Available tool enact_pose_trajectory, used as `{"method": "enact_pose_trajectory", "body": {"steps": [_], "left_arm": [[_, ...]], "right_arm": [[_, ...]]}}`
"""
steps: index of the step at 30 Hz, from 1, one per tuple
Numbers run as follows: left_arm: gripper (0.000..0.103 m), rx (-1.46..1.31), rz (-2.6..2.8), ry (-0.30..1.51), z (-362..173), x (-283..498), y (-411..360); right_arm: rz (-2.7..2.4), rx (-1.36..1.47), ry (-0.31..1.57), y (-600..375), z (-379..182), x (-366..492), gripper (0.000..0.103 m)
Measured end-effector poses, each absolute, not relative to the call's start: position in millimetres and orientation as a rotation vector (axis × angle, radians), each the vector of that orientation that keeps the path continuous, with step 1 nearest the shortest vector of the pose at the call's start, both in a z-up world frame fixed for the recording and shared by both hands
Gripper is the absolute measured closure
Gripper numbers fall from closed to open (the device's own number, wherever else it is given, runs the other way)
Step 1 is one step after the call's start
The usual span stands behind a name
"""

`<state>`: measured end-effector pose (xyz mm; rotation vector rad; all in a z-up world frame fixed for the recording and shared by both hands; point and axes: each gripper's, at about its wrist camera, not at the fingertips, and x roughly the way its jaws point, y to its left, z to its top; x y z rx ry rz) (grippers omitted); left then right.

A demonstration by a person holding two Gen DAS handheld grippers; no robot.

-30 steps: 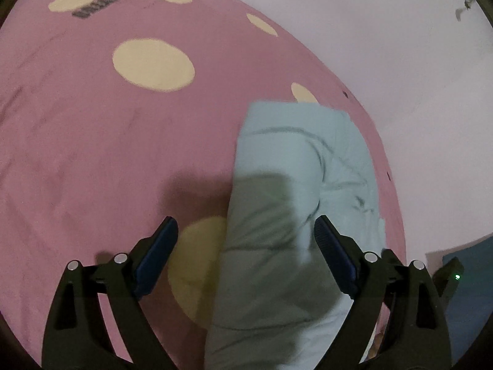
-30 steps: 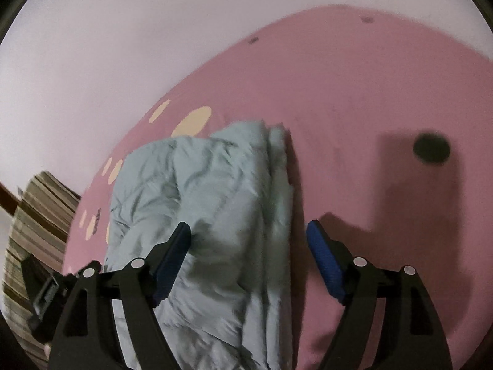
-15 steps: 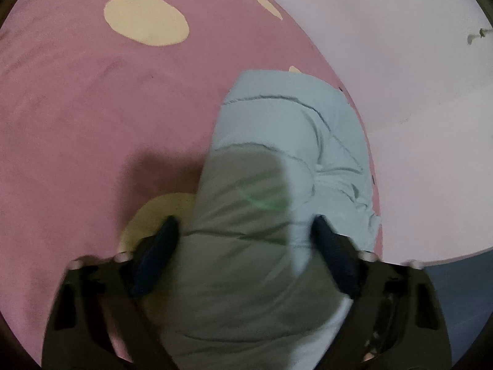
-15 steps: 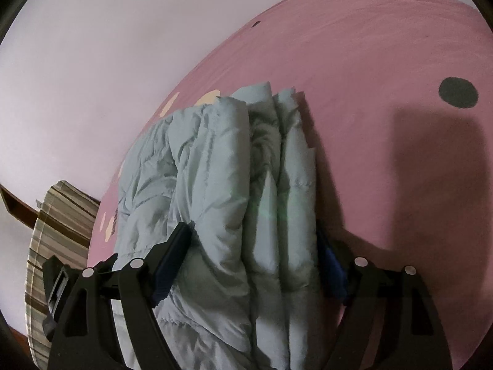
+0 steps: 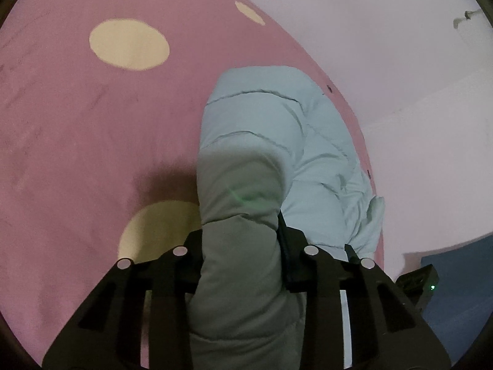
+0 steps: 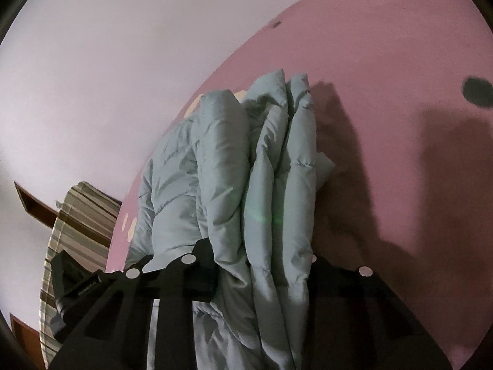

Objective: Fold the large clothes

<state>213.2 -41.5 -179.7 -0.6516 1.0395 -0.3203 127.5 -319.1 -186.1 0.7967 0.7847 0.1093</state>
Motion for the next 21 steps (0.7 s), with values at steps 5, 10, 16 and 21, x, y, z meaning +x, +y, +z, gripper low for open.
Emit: {"method": "enact_pose_trajectory", "body": {"steps": [5,10,16,21], "left_arm": [[0.071,-0.628,-0.29,0.988,-157,212,-21],[0.071,-0.619,-0.25,0.944,-139,223,11],[0.071,-0.598,-0.188,0.91,-132,240,44],[0.071,-0.607,-0.151,0.909,-140,267,60]], "right_arm": [[0.166,0.78,0.764,-304,-172,146,0.075],[0.224,0.768,0.755,-284,-161,167,0.075],[0.261,0.766,0.762,-283,-163,169,0.075],[0.284,0.75,0.777,-275,-171,180,0.075]]}}
